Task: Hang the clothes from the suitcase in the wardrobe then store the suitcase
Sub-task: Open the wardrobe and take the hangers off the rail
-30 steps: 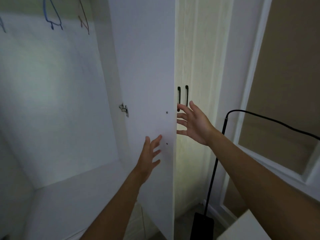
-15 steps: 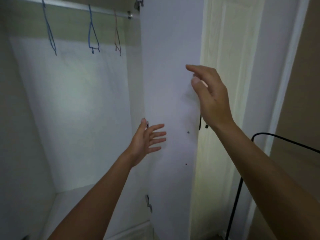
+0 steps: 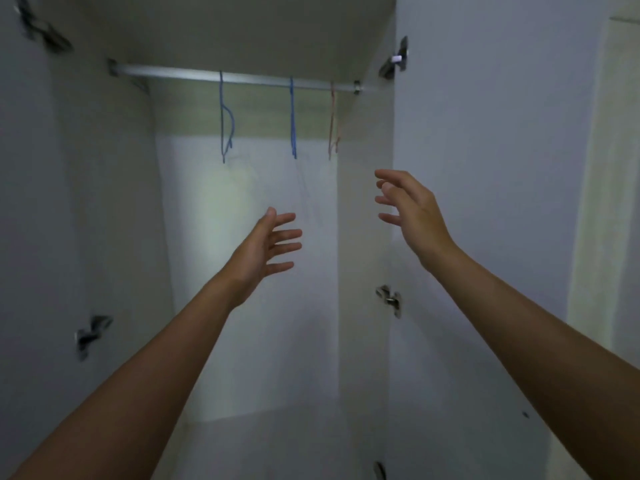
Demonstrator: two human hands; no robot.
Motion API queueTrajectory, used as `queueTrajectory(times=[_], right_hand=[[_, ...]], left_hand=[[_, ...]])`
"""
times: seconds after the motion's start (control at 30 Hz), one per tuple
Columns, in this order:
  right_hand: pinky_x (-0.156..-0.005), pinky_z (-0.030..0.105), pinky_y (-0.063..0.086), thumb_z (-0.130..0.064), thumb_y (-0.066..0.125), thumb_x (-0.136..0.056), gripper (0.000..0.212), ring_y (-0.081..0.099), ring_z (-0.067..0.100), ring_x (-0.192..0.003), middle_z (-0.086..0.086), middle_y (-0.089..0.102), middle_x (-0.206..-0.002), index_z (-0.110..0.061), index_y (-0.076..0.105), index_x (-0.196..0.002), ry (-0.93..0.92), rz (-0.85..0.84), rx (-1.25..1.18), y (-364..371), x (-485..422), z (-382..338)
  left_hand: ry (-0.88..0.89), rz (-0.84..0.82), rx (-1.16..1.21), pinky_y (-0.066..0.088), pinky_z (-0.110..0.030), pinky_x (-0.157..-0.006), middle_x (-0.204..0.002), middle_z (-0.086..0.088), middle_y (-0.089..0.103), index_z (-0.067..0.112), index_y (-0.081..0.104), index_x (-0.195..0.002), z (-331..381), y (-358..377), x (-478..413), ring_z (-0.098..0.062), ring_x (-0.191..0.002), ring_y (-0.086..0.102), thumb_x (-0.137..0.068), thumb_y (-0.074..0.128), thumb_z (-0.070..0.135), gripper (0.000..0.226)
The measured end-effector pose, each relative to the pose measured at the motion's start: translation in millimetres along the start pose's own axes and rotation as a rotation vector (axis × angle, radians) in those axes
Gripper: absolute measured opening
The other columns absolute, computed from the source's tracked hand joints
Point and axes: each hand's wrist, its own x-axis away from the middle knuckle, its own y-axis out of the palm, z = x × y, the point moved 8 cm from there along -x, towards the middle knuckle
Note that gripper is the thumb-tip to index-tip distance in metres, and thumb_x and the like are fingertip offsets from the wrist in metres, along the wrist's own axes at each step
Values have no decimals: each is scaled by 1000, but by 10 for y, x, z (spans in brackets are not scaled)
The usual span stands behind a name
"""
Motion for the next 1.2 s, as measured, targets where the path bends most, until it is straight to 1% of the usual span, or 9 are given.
queueTrajectory(times=[0.23,0.37,0.5,0.67,0.77,0.9,0.97,1.07,1.2], right_hand=[[-108,44,48,-40,56,-99,41,58,9,-117,-6,50,-143,-35,54,-139,-49,-77,206,500,-727,26],[-98,35,49,-32,60,-98,37,61,9,-108,-1,53,-138,-30,59,-135,-121,-17,262,559,-1288,-38],[-91,29,42,-30,62,-96,43,57,16,-117,0,52,-140,-26,56,-138,-143,49,288,604,-1905,22],[-105,39,40,-33,64,-92,68,46,27,-136,8,43,-152,-20,38,-153,-77,58,355,666,-2613,183],[-104,43,46,-25,62,-85,77,49,33,-132,12,42,-153,-19,31,-156,70,-7,393,712,-2941,359],[-81,45,58,-15,57,-84,62,60,33,-95,17,47,-130,-12,36,-142,257,-113,318,786,-3244,667],[-78,47,61,-13,55,-83,50,64,36,-86,20,48,-124,-7,42,-130,273,-145,294,802,-3363,792],[-78,54,62,-9,51,-81,33,65,41,-77,22,50,-116,-3,51,-114,310,-222,186,907,-3435,964],[-76,49,63,-7,51,-78,24,68,41,-77,23,49,-108,-5,52,-101,338,-279,73,1050,-3428,1094]], left_hand=[[172,209,-132,52,-49,-104,-140,-2,57,27,53,-141,569,-704,-369,-22,-121,63,-108,41,41,38],[205,285,-87,52,-50,-104,-142,1,51,33,51,-141,811,-1055,-699,-23,-123,61,-106,45,42,37],[268,412,-134,49,-52,-106,-139,6,51,38,51,-136,1056,-1416,-1111,-24,-127,55,-105,46,41,31],[253,438,-260,47,-51,-103,-147,8,47,47,44,-144,1285,-1433,-1671,-21,-129,47,-84,68,53,65],[168,441,-295,46,-56,-106,-156,0,41,41,32,-153,1329,-1364,-2002,-24,-123,46,-84,76,47,82],[74,480,-398,46,-59,-105,-159,-10,36,31,18,-160,1306,-1300,-2362,-37,-135,45,-91,75,34,90],[74,521,-416,50,-55,-99,-156,-13,37,29,16,-161,1292,-1313,-2481,-39,-127,49,-96,66,25,82],[78,535,-428,53,-48,-89,-148,-17,42,26,21,-160,1261,-1331,-2587,-37,-108,51,-101,47,11,66],[85,503,-408,56,-46,-82,-124,-16,45,20,29,-158,1194,-1324,-2726,-38,-100,54,-102,36,0,60]])
